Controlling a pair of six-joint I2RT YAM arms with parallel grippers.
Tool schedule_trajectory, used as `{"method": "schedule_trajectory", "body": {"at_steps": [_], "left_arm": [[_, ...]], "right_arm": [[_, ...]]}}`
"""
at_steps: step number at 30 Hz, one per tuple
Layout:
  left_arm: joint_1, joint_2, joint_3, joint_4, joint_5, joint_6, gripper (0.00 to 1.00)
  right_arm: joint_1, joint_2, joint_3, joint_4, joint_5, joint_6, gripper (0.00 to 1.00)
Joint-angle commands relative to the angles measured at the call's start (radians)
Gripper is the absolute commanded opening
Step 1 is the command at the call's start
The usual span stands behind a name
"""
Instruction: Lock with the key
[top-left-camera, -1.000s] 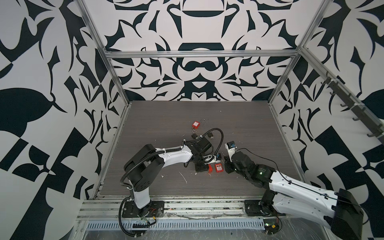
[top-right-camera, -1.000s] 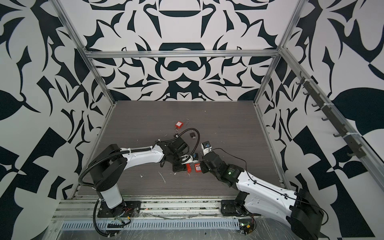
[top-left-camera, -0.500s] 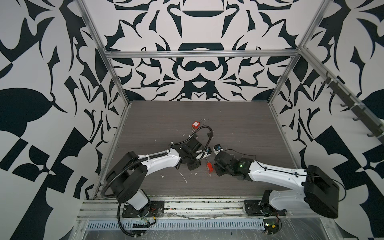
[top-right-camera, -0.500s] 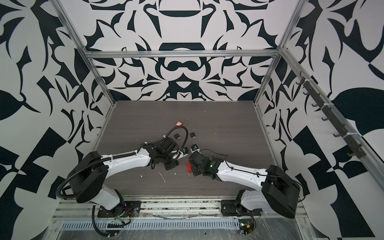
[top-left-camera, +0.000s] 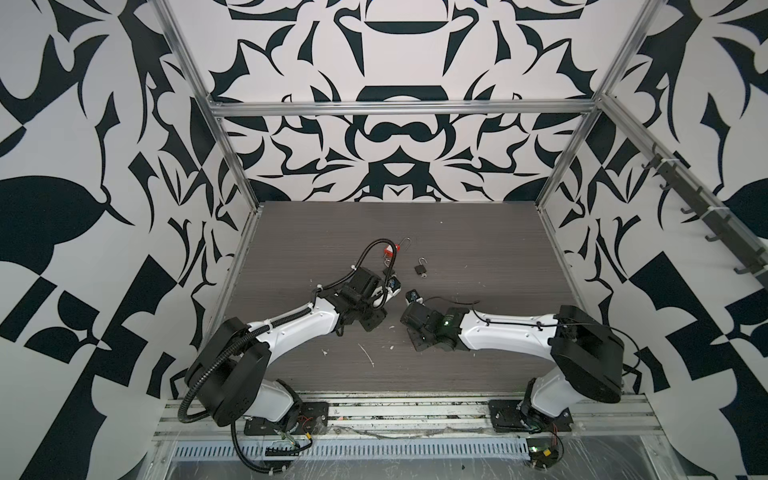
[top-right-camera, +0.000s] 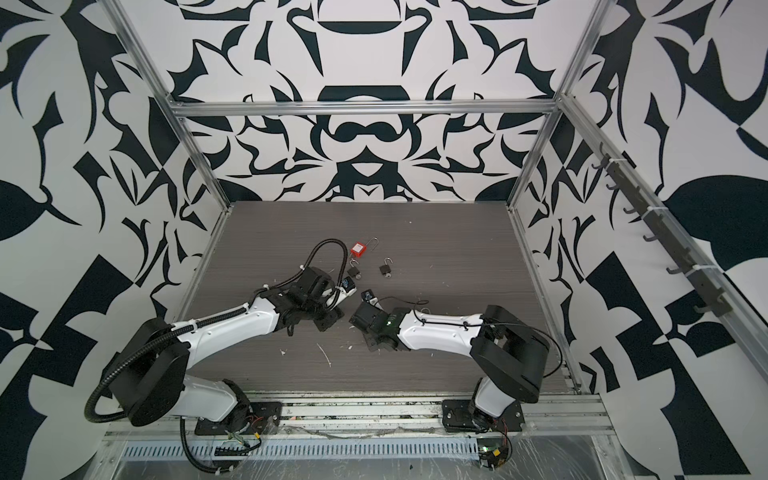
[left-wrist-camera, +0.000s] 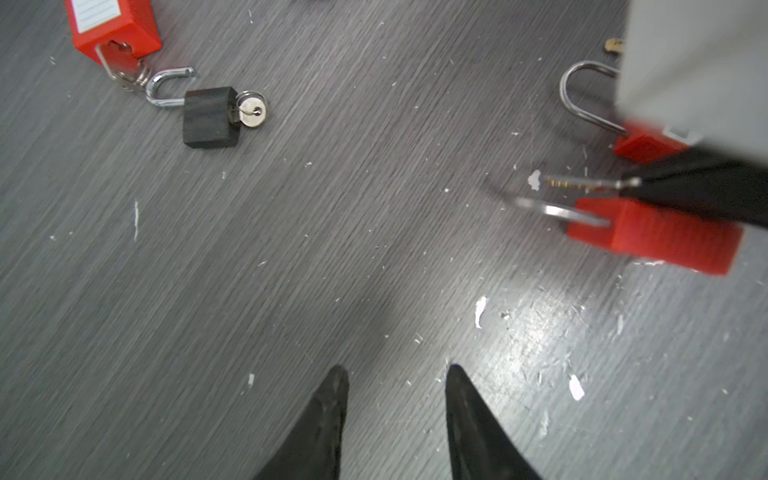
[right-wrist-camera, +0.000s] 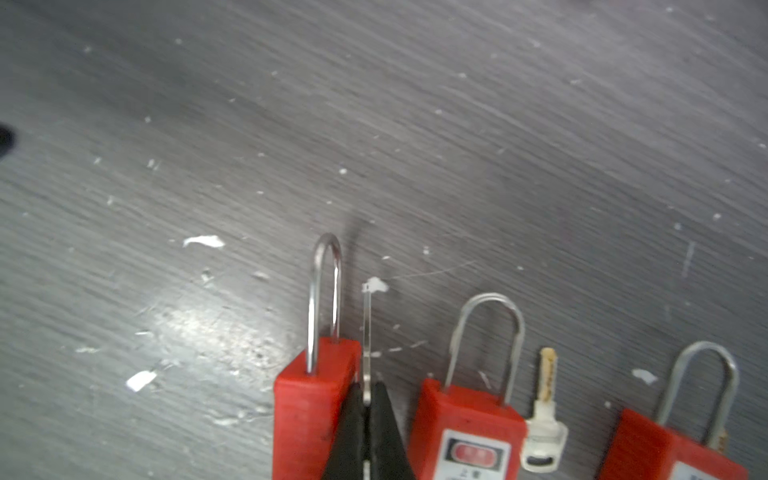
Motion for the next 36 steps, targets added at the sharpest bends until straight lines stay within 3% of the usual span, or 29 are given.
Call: {"method": "schedule_trajectory", "body": {"at_steps": [1,7,16,28,32,36], "left_arm": [[0.018,-0.028,-0.022,-0.014,0.016,-0.024,0.42],[0.051,-0.044,-0.029,-0.013,0.035,-0.052,0.42],[0.052,-0.026,-0.011,-0.026,0.077,-0.065,0.43],[0.052,-0.034,-0.013,-0.024,0.095,-0.075,0.43],[0.052,-0.034,-0.013,-0.029,0.099,-0.081,0.43],[0.052,-0.034,-0.013,-0.029,0.097,-0.087,0.43]], "right_arm": [[0.035,0.004,0.079,-0.029,0.003,0.011,0.0],[0.081,0.055,0.134,-0.061,-0.042,0.044,0.0],[0.079,-0.014,0.097,-0.038,0.029,-0.008,0.0],[-0.003,-0.003,0.007,-0.023,-0.02,-0.071,0.0],[-0.003,0.049,0.017,-0.022,-0.053,-0.059,0.0],[0.0,0.066,0.034,-0.038,-0.076,0.033,0.0]]}}
